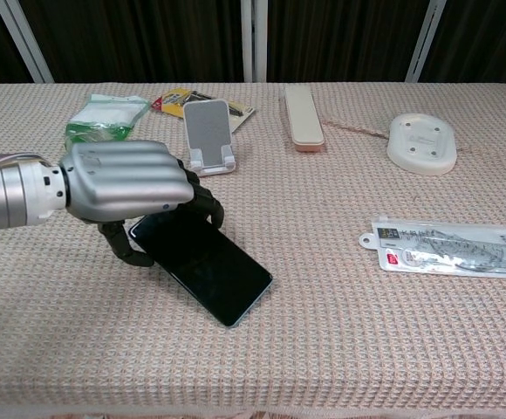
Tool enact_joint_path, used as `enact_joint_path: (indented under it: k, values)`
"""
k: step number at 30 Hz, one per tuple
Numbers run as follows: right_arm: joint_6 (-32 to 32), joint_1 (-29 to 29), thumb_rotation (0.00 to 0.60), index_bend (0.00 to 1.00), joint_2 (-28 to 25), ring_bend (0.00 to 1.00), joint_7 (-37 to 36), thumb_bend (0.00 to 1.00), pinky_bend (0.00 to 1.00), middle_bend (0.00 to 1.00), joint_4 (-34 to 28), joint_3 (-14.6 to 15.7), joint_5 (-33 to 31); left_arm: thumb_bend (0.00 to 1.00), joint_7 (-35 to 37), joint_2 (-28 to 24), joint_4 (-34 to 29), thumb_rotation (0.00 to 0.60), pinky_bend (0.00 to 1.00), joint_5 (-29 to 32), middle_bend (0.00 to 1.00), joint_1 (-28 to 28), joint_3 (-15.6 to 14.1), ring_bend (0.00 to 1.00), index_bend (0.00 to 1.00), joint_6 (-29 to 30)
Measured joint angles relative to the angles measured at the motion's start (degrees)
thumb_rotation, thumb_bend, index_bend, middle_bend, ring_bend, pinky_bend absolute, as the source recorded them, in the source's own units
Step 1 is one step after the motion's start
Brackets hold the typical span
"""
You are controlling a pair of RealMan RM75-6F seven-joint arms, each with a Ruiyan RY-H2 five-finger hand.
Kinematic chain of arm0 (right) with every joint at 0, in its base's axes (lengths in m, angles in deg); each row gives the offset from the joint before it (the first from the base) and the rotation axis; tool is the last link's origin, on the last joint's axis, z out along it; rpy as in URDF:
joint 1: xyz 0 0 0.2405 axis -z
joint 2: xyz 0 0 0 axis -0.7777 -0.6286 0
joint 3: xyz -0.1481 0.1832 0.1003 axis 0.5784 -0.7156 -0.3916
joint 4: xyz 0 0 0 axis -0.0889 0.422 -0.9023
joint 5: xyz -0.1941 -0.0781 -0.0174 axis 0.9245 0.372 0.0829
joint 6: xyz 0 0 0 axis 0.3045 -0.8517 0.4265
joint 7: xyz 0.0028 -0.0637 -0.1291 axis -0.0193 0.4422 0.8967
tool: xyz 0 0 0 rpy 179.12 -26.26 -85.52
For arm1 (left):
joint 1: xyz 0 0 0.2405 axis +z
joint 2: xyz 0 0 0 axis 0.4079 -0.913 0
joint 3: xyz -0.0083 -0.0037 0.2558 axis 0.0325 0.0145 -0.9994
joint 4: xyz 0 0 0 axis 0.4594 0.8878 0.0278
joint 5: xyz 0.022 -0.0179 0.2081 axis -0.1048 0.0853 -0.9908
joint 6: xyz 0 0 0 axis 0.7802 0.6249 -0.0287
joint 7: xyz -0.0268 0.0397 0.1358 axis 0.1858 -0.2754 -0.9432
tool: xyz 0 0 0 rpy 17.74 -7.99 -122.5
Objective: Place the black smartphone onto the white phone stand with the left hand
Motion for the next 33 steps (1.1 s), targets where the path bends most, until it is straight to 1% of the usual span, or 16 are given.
enact_joint_path:
  k: [2, 6, 11, 17, 20, 23, 27, 30, 33]
  values:
    - [0.0, 0.03, 0.6, 0.0, -0.03, 0.0, -0.07, 0.2, 0.0, 0.0, 0.04, 0.01, -0.03, 0.42, 0.75, 0.1, 0.43, 0.6, 0.51, -0.87, 0.46, 0.17, -0.08, 0.44, 0.54, 0.9]
    - [-0.07, 0.09, 0.6, 0.0, 0.01, 0.0, -0.26, 0.2, 0.0, 0.0, 0.23, 0.01, -0.06, 0.42, 2.48, -0.15, 0.91, 0.6, 0.54, -2.55, 0.53, 0.4, -0.17, 0.48, 0.55, 2.59]
    - [-0.07, 0.08, 0.6, 0.0, 0.08, 0.0, -0.35, 0.2, 0.0, 0.0, 0.36, 0.01, -0.01, 0.42, 3.54, -1.38, 0.95, 0.6, 0.54, -4.48, 0.54, 0.54, -0.23, 0.48, 0.55, 4.4]
    - [-0.72, 0.26, 0.6, 0.0, -0.3, 0.0, -0.26, 0.2, 0.0, 0.0, 0.05, -0.16, 0.14, 0.42, 1.44, -5.36, 0.78, 0.6, 0.54, -6.65, 0.54, 0.02, 0.69, 0.48, 0.55, 6.24]
    - [-1.04, 0.41, 0.6, 0.0, -0.53, 0.0, -0.36, 0.2, 0.0, 0.0, -0.13, -0.35, 0.01, 0.43, -1.03, -8.83, 0.6, 0.6, 0.54, -7.57, 0.54, -0.45, 1.5, 0.49, 0.55, 6.86]
    - [-1.09, 0.39, 0.6, 0.0, -0.55, 0.0, -0.43, 0.2, 0.0, 0.0, -0.22, -0.45, 0.01, 0.44, -4.98, -12.59, 0.55, 0.6, 0.54, -8.35, 0.55, -0.96, 2.53, 0.49, 0.55, 7.28]
    - [-1.09, 0.29, 0.6, 0.0, -0.39, 0.0, -0.39, 0.2, 0.0, 0.0, -0.24, -0.42, 0.28, 0.47, -12.17, -16.66, 0.83, 0.6, 0.54, -9.54, 0.55, -1.49, 4.24, 0.49, 0.56, 8.24]
    - [-1.08, 0.24, 0.6, 0.0, -0.3, 0.0, -0.21, 0.2, 0.0, 0.0, -0.26, -0.38, 0.44, 0.48, -17.56, -18.5, 1.61, 0.6, 0.53, -10.78, 0.55, -1.81, 5.78, 0.49, 0.57, 9.72]
    - [-1.35, 0.28, 0.6, 0.0, -0.31, 0.0, -0.03, 0.2, 0.0, 0.0, -0.44, -0.37, 0.65, 0.48, -22.31, -18.58, 3.83, 0.6, 0.53, -13.17, 0.55, -2.19, 6.96, 0.49, 0.57, 12.02]
